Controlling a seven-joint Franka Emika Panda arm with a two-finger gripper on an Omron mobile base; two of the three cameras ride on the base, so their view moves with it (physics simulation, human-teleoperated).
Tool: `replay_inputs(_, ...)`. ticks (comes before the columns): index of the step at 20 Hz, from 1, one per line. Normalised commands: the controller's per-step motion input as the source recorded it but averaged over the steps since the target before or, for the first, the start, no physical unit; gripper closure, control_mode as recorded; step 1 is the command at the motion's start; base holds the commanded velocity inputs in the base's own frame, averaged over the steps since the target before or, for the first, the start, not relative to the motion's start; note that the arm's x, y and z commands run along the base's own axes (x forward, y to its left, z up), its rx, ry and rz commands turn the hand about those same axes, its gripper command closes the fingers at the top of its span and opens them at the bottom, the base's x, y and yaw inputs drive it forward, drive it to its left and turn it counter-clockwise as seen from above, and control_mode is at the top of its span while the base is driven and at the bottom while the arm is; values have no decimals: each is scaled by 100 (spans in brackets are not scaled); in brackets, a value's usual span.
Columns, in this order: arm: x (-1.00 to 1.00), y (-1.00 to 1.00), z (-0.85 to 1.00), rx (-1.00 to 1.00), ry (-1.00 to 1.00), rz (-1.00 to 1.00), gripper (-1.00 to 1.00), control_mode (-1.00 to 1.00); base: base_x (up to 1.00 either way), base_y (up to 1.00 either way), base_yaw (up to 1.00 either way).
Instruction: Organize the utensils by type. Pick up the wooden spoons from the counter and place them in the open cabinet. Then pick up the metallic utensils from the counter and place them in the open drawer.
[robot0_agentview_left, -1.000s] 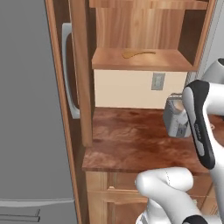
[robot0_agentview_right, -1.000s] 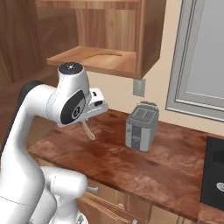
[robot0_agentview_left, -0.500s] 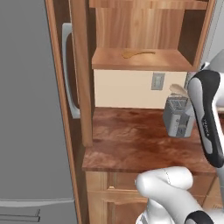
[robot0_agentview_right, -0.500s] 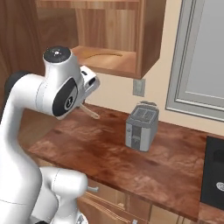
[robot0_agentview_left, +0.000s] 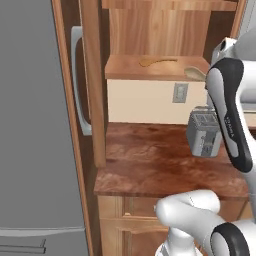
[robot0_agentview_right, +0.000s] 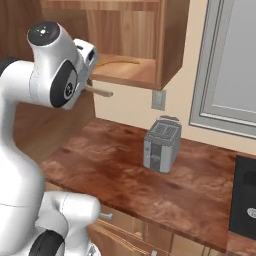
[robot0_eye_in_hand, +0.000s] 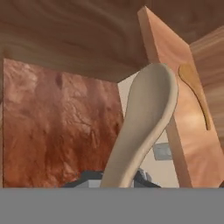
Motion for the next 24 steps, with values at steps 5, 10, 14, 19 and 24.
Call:
replay_inputs(5,51,14,26,-19,-27,16,100,-100,0,0,0)
replay_inputs(10,70,1,3,-13,-18,17,100,-100,0,0,0)
replay_inputs(14,77,0,1,-7,-2,13,100,-100,0,0,0)
replay_inputs(19,92,0,12,0,1,6,100,-100,0,0,0)
replay_inputs(24,88,-4,8,0,6,1,100,-100,0,0,0)
